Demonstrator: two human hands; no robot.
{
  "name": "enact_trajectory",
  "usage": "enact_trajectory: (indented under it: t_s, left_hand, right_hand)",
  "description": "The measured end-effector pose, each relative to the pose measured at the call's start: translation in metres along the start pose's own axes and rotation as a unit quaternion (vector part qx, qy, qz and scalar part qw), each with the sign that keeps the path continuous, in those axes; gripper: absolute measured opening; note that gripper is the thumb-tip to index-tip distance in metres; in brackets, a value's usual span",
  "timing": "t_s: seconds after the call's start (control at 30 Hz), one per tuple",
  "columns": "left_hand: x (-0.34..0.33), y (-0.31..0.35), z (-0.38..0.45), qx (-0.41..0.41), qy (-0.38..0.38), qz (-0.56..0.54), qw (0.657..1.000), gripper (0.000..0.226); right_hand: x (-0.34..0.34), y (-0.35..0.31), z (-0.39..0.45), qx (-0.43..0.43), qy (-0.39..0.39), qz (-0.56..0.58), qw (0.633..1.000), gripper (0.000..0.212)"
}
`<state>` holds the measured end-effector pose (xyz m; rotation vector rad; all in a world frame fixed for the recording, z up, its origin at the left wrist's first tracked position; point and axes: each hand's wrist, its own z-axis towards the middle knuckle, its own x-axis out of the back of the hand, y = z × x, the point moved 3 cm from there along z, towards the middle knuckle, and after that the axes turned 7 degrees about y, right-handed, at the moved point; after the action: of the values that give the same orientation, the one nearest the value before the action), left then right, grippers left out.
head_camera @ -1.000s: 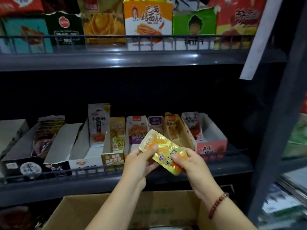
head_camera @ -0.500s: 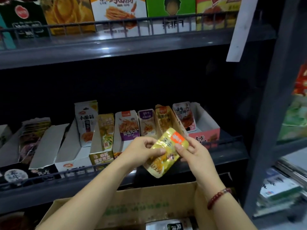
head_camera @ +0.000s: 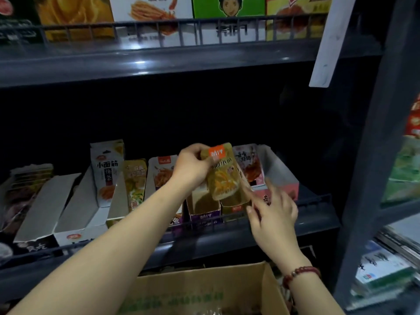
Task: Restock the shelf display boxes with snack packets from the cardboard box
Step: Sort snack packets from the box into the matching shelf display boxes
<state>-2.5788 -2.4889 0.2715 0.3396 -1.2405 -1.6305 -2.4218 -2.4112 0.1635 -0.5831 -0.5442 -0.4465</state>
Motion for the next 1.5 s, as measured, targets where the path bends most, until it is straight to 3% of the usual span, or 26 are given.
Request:
enact_trajectory:
  t_s: [0.2,0.33,0.73,0.93,1.03,1.2,1.5]
  left_hand:
    - [-0.020,-0.014,0.032,-0.020,0.024,0.073,0.997,0.031]
    - [-0.029,-0.023,0.050,0.003,0.044,0.038,0.998,0.034]
    - [-0.056,-0.060,0.059,-0.066,-0.030,0.192,0.979,0.028]
    - [-0.067,-0.073,0.075,-0.108,0.003,0.272,0.956,0.031]
    - [-0.070,-0.075,0.085,-0.109,0.015,0.267,0.957,0.031]
    - [-0.072,-0.079,0.092,-0.105,0.037,0.348,0.931,0.039]
    - [-0.073,-0.084,0.084,-0.148,0.065,0.325,0.932,0.047]
  right_hand:
    - [-0.025,0.015,-0.004,0.061,-0.042,-0.081,0.994,0.040]
    - [-0.030,0.020,-0.001,0.069,-0.017,-0.071,0.995,0.036]
    - [-0.033,0.022,-0.002,0.075,0.030,-0.003,0.997,0.028]
    - [-0.037,0.021,-0.001,0.078,0.066,0.031,0.994,0.025]
    - [-0.038,0.021,-0.002,0.080,0.072,0.041,0.993,0.026]
    - [-0.039,0.022,-0.002,0.081,0.071,0.051,0.993,0.028]
    - [-0.040,0.022,-0.003,0.076,0.069,0.057,0.993,0.030]
